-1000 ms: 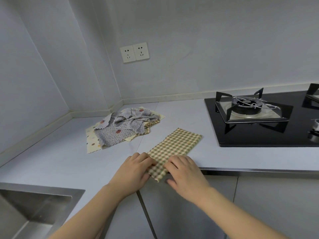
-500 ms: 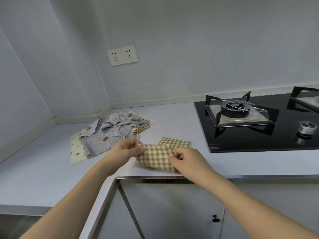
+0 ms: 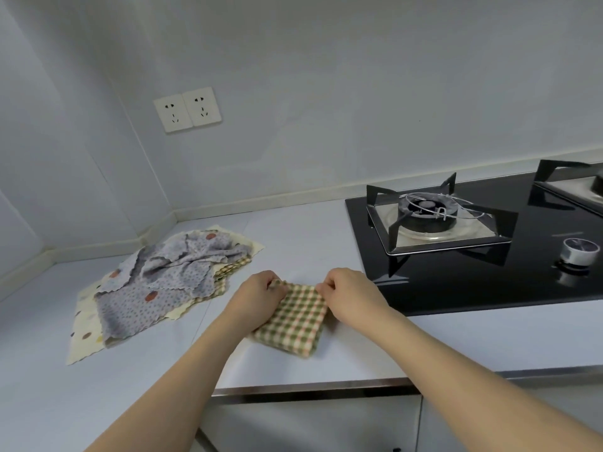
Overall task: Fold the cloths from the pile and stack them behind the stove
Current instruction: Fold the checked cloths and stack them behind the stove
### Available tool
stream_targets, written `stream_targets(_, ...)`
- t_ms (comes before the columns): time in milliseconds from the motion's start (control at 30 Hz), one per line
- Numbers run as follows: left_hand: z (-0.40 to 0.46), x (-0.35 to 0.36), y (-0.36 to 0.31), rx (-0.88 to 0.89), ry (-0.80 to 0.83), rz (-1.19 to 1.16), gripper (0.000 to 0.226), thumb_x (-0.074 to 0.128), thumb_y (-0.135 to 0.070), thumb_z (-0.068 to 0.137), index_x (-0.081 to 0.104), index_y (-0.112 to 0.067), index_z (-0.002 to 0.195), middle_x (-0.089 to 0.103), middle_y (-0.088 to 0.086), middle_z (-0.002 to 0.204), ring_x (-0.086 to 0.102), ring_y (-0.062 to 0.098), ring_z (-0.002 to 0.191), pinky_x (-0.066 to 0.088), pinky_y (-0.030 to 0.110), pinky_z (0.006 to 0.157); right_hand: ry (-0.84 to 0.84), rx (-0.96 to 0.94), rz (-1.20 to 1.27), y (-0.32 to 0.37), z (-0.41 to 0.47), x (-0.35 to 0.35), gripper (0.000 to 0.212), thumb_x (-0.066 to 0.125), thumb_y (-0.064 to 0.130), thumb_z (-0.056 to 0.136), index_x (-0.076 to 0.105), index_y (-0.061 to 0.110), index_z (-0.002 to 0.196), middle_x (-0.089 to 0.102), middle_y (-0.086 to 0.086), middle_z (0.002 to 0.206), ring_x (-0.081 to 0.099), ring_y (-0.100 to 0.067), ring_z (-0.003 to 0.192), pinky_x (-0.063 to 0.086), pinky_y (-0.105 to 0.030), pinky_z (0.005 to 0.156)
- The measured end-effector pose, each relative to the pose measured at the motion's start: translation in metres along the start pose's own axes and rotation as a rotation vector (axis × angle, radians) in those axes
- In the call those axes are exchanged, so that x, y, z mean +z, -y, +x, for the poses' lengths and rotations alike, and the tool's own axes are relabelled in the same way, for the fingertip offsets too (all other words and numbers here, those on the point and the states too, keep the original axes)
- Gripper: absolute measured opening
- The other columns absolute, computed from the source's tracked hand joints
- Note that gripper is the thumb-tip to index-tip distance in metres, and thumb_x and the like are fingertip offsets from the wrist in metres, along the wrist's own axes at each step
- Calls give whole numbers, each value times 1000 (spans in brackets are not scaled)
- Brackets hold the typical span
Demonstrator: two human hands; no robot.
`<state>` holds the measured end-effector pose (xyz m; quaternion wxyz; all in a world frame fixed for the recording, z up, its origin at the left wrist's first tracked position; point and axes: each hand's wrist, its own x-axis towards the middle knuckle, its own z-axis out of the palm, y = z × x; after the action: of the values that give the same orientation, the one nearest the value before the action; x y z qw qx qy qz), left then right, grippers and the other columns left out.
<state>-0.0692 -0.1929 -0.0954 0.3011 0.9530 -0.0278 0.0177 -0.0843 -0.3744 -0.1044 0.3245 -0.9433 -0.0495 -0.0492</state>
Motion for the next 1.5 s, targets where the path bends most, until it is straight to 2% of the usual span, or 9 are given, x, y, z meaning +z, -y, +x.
stream_targets(167, 7, 17, 5, 63, -99, 227, 15, 45, -31, 99, 50, -19, 91, 57, -2, 76, 55, 19, 74, 38, 30, 57, 29, -63, -212, -5, 11, 8, 29, 39, 34, 101, 57, 12, 98, 62, -7, 104, 57, -28, 95, 37, -32, 68)
stream_targets(367, 8, 27, 0, 37, -175, 421, 23, 38, -36, 101, 41, -17, 88, 47, -4, 71, 49, 22, 69, 34, 32, 57, 98, -77, -343, -1, 16, 2, 16, 41, 20, 100, 53, 11, 94, 62, -12, 105, 58, -32, 92, 35, -30, 67)
stream_targets(733, -9, 11, 4, -205, -96, 420, 44, 23, -50, 99, 46, -13, 90, 62, 6, 95, 50, 21, 73, 38, 33, 64, 242, -52, -455, 8, 37, -2, 29, 45, 19, 97, 49, 8, 124, 51, -10, 126, 51, -30, 115, 40, -33, 83)
stream_targets(900, -38, -4, -2, -332, 75, 240, 43, 52, -52, 85, 43, -13, 102, 55, 2, 99, 53, 23, 95, 43, 34, 75, 425, -102, -259, 16, 43, -11, 42, 48, 32, 96, 47, 10, 131, 51, -8, 132, 49, -26, 120, 41, -35, 99)
stream_targets(1067, -41, -9, -9, -447, 140, -121, 38, 71, -35, 80, 52, -8, 100, 56, 1, 92, 52, 15, 82, 39, 27, 62, 604, 6, -129, 32, 51, -8, 19, 58, 21, 74, 62, 10, 89, 64, -7, 95, 54, -20, 80, 42, -31, 71)
stream_targets(1167, -46, -16, -7, -423, 130, -304, 27, 74, -23, 79, 55, -8, 91, 62, 4, 96, 55, 14, 80, 39, 24, 60, 654, 100, 104, 36, 50, -10, 15, 62, 12, 72, 59, 15, 86, 61, -6, 91, 55, -21, 80, 42, -31, 72)
stream_targets(1267, -47, -34, -6, -401, 115, -513, 27, 77, -14, 76, 61, -8, 96, 70, 7, 100, 66, 23, 91, 55, 39, 80, 604, 148, 401, 42, 51, -14, 35, 64, 1, 77, 63, 20, 107, 65, -4, 102, 61, -19, 92, 47, -27, 75)
stream_targets(1333, -44, -48, -8, -349, 62, -592, 40, 80, -17, 69, 64, -9, 105, 72, 10, 104, 67, 27, 99, 51, 44, 91, 544, 75, 481, 50, 54, -23, 38, 61, 2, 79, 63, 23, 111, 64, 1, 96, 57, -13, 88, 43, -24, 73)
stream_targets(1500, -35, -70, -19, -63, -151, -439, 14, 72, -11, 78, 60, -13, 85, 65, 5, 80, 59, 18, 73, 43, 27, 61, 331, -45, 617, 61, 61, -40, 20, 61, 0, 82, 64, 19, 79, 60, 4, 83, 53, -12, 85, 37, -20, 70)
